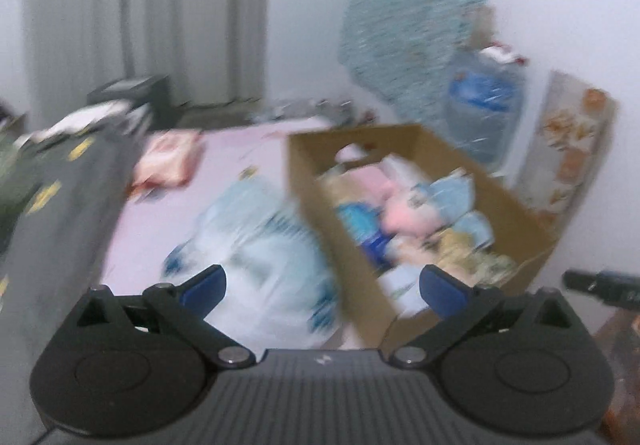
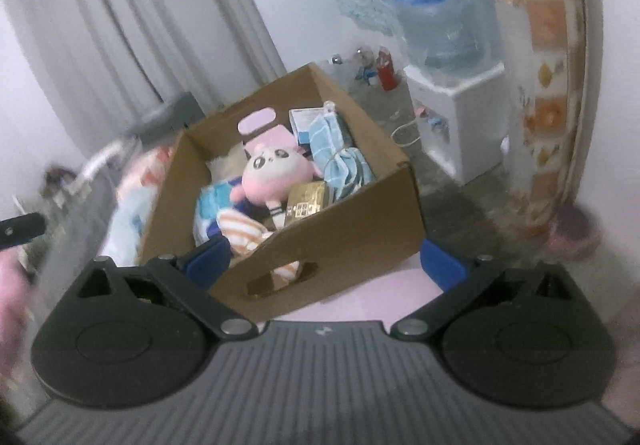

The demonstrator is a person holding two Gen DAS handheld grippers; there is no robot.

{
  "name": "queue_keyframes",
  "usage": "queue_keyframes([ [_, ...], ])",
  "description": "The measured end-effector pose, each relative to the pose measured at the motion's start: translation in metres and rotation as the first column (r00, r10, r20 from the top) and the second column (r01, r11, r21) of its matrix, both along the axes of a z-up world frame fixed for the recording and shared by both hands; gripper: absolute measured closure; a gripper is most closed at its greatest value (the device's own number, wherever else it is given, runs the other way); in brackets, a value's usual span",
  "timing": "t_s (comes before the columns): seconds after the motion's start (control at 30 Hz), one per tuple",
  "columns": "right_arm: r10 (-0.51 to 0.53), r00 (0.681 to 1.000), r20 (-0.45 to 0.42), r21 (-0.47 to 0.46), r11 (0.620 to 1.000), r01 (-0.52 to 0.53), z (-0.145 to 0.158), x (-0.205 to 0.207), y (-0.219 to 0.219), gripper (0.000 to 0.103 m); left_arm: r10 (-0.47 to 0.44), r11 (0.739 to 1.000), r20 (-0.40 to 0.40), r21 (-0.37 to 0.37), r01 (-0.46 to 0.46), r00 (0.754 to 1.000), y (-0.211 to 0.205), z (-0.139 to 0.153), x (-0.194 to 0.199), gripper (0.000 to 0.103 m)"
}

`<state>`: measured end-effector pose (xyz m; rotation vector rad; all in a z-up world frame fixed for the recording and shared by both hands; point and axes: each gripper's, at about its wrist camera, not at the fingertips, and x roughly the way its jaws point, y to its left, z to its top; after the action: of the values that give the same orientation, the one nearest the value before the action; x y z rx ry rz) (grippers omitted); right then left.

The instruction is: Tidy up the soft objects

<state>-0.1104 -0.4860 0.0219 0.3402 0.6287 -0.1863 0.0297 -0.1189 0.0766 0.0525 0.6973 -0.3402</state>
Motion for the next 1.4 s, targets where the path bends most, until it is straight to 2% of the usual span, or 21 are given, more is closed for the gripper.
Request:
queue_keyframes([
  [0.13, 0.045, 0.999, -0.016, -0.129, 0.99, -0.047, 0.009, 0.003, 0.038, 0.001, 0.136, 0.988, 0.005, 0.066, -0.136, 0.991, 0.02, -0.017, -0.015, 0.0],
  [0.23, 0.053, 0.998, -0.02, -0.201, 0.978, -0.056, 0.016, 0.004, 0.063, 0.001, 0.204, 0.973, 0.012, 0.107, -0.204, 0.979, 0.027, -0.025, -0.024, 0.0],
  [0.3, 0.05, 0.998, -0.023, -0.241, 0.969, -0.054, 0.019, 0.006, 0.076, 0.001, 0.224, 0.966, -0.008, 0.132, -0.221, 0.974, 0.029, -0.026, -0.027, 0.0],
  [0.4, 0.042, 0.999, -0.033, -0.282, 0.958, -0.05, 0.024, 0.007, 0.094, 0.001, 0.205, 0.967, -0.028, 0.158, -0.198, 0.978, 0.024, -0.031, -0.028, 0.0],
  [0.5, 0.059, 0.997, -0.048, -0.257, 0.964, -0.069, 0.025, 0.01, 0.105, 0.001, 0.22, 0.966, -0.05, 0.152, -0.21, 0.974, 0.02, -0.038, -0.028, 0.0],
  [0.6, 0.106, 0.992, -0.074, -0.197, 0.973, -0.119, 0.021, 0.018, 0.113, 0.001, 0.209, 0.976, -0.101, 0.082, -0.202, 0.973, 0.022, -0.04, -0.026, 0.0],
  [0.7, 0.126, 0.987, -0.096, -0.187, 0.972, -0.142, 0.016, 0.025, 0.123, 0.001, 0.21, 0.978, -0.122, 0.034, -0.208, 0.97, 0.022, -0.039, -0.023, 0.0],
  [0.9, 0.162, 0.979, -0.125, -0.159, 0.97, -0.181, 0.01, 0.04, 0.135, 0.001, 0.197, 0.98, -0.14, 0.018, -0.196, 0.97, 0.014, -0.038, -0.018, 0.0],
  [1.03, 0.181, 0.973, -0.142, -0.144, 0.969, -0.201, 0.006, 0.048, 0.137, 0.001, 0.198, 0.98, -0.136, 0.033, -0.195, 0.971, 0.007, -0.039, -0.015, 0.0],
  [1.4, 0.192, 0.97, -0.147, -0.154, 0.965, -0.214, 0.007, 0.054, 0.135, 0.001, 0.202, 0.979, -0.125, 0.041, -0.198, 0.972, 0.001, -0.037, -0.005, 0.0],
])
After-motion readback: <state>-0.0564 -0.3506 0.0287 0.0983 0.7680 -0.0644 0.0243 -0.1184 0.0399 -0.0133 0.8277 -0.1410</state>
